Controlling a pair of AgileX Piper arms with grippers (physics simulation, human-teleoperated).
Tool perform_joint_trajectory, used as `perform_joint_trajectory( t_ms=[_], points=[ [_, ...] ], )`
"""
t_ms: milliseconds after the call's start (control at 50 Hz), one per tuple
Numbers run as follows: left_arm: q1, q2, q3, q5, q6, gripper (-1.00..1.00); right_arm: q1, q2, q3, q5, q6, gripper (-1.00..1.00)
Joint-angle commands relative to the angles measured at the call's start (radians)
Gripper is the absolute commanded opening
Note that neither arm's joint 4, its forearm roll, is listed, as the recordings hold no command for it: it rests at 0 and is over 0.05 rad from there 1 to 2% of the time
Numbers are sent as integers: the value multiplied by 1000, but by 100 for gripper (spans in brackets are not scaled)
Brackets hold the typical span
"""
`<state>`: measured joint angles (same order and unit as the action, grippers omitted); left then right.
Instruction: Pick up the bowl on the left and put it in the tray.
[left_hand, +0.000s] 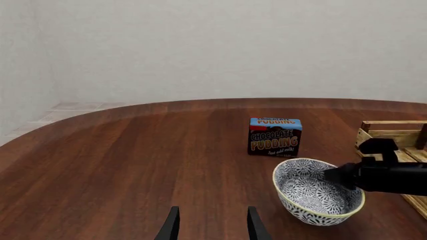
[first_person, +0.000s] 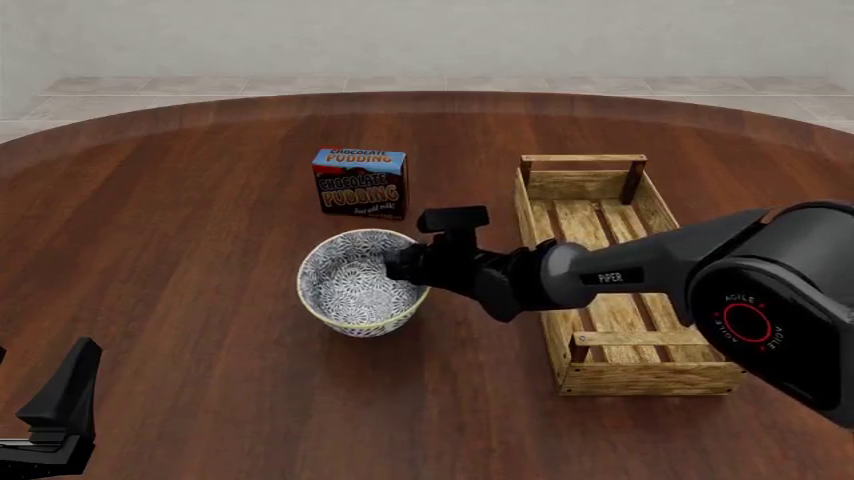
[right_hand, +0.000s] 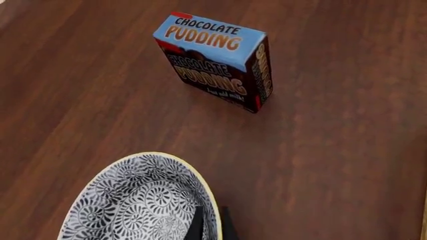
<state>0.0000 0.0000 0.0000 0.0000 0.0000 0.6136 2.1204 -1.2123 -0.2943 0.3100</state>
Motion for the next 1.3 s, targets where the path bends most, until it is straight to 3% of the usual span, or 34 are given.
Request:
perform_joint_trajectory(
  t_ms=[20,500,1300],
  points=[
    [0,0,0,0,0,100,14,28,9,-1,-5,-100],
    [0,0,0,0,0,100,39,0,51,-22,19,-100],
    [0,0,0,0,0,100,103,-183,175,-59,51,-100]
  ],
)
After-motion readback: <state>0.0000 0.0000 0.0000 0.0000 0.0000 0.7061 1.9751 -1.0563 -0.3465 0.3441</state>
